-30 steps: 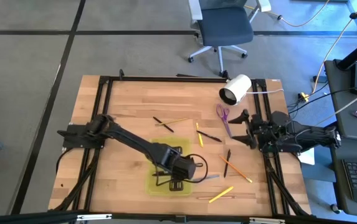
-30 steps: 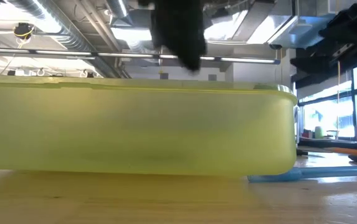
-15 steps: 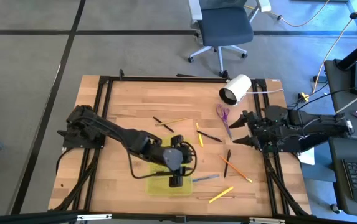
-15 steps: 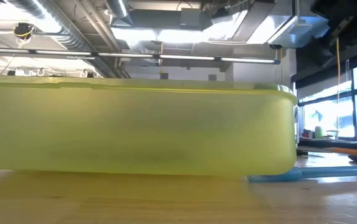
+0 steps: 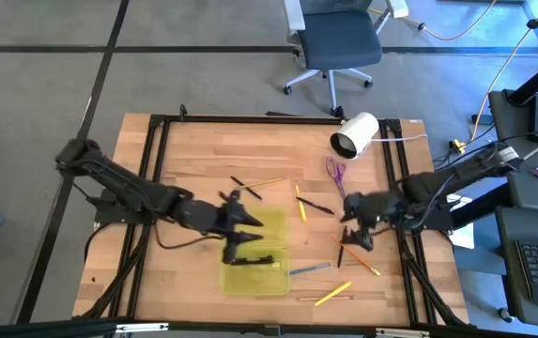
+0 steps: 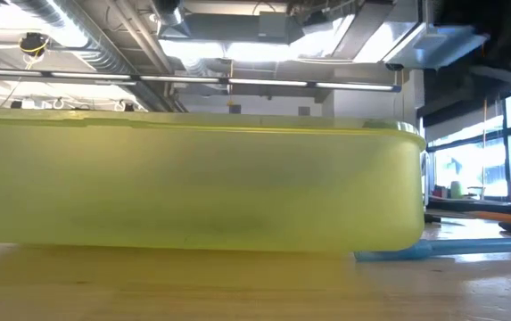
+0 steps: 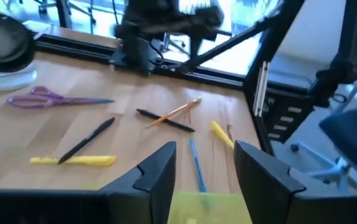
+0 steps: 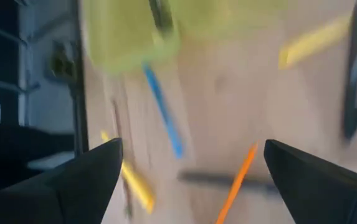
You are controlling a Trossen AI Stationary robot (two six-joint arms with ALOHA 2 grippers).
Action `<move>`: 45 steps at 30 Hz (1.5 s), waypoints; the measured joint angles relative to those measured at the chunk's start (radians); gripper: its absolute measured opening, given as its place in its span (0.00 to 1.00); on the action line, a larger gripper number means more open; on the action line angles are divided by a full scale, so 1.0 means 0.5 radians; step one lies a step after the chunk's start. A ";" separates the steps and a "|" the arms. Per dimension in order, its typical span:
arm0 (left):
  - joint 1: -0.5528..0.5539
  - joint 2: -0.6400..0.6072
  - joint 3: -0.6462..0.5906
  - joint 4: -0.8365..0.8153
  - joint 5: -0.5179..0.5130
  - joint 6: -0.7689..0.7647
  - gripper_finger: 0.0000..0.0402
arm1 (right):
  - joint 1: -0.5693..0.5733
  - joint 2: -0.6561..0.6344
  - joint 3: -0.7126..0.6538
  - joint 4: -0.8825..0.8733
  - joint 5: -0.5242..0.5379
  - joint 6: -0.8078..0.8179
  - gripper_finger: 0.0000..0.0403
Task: Pick & place school supplies into a supply box
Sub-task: Put the orange pencil into the yellow supplies box
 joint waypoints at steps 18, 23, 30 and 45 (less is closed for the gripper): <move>-0.020 -0.521 -0.715 0.304 -0.292 0.021 0.38 | 0.660 0.644 -0.001 -0.187 0.200 1.106 0.97; -0.020 -0.521 -0.715 0.303 -0.291 0.021 0.38 | 0.661 0.804 -0.001 -0.127 0.201 0.940 0.97; -0.020 -0.520 -0.715 0.302 -0.289 -0.006 0.38 | 0.661 1.007 -0.002 -0.040 0.209 0.932 0.97; -0.020 -0.519 -0.715 0.300 -0.287 -0.032 0.38 | 0.663 1.141 0.003 -0.036 0.256 0.931 0.97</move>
